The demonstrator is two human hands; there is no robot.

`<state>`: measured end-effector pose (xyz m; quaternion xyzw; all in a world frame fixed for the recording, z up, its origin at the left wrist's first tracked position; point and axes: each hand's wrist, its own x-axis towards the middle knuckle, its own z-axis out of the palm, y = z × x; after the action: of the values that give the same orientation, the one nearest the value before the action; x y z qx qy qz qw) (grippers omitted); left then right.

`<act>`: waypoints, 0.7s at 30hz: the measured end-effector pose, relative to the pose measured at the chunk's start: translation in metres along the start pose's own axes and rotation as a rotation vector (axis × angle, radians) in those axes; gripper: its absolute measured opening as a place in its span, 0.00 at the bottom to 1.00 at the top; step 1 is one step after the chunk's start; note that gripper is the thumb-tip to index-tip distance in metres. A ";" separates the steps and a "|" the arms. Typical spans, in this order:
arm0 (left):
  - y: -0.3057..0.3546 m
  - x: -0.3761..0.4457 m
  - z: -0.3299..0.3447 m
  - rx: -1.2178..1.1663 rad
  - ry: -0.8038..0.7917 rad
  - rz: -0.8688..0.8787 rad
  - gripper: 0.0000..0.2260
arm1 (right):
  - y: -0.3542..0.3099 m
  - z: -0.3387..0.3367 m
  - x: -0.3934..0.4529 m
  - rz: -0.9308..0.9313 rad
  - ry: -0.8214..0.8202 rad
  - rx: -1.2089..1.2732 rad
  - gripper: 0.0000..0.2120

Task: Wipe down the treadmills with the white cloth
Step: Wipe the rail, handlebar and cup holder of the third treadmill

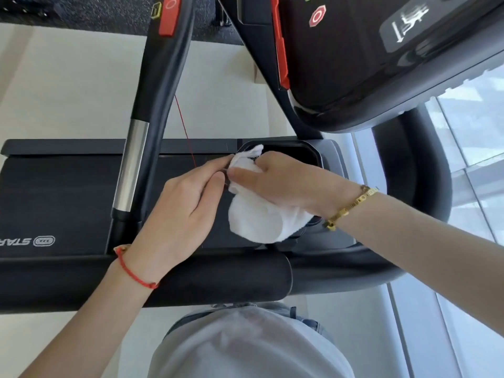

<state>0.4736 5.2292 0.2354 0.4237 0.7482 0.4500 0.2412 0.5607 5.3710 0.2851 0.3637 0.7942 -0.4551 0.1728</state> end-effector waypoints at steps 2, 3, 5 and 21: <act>0.002 -0.001 0.001 0.002 0.007 0.003 0.17 | 0.001 0.001 0.003 0.012 0.030 0.080 0.14; 0.001 -0.001 0.001 0.003 0.007 -0.003 0.16 | 0.001 0.003 0.002 0.010 0.040 0.076 0.15; 0.000 0.000 0.001 0.011 0.003 -0.022 0.16 | 0.005 0.009 -0.001 -0.028 0.042 -0.053 0.17; 0.015 0.007 0.002 0.039 0.020 -0.046 0.15 | 0.022 -0.060 -0.035 -0.740 -0.009 -0.970 0.17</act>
<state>0.4775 5.2400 0.2479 0.4066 0.7688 0.4338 0.2353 0.6043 5.4146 0.3251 -0.0585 0.9839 -0.0726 0.1526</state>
